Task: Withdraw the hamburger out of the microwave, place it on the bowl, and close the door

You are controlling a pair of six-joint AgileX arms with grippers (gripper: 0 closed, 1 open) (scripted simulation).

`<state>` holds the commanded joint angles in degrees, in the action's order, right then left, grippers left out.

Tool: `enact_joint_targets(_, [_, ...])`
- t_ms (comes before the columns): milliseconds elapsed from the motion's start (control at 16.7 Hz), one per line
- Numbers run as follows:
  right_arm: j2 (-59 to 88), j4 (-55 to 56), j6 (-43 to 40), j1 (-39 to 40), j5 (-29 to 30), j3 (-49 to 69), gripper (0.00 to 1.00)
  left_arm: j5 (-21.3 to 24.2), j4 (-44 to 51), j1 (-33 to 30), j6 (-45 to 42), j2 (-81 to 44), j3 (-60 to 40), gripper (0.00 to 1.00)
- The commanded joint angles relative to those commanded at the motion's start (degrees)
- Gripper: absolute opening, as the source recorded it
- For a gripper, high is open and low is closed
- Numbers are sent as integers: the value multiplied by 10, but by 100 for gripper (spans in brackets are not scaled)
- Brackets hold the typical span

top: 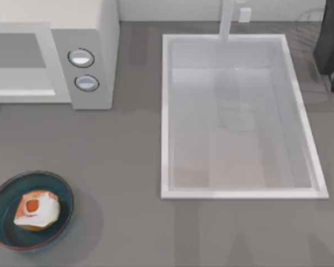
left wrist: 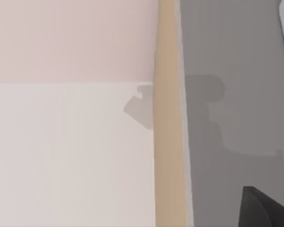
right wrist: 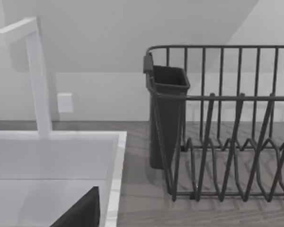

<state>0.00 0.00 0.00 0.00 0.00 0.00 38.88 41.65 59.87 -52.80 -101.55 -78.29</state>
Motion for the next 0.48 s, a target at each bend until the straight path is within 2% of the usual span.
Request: enact_joint_targets(480, [0, 0, 0, 0, 0, 0, 100, -2, -189, 5, -6, -61, 127, 0])
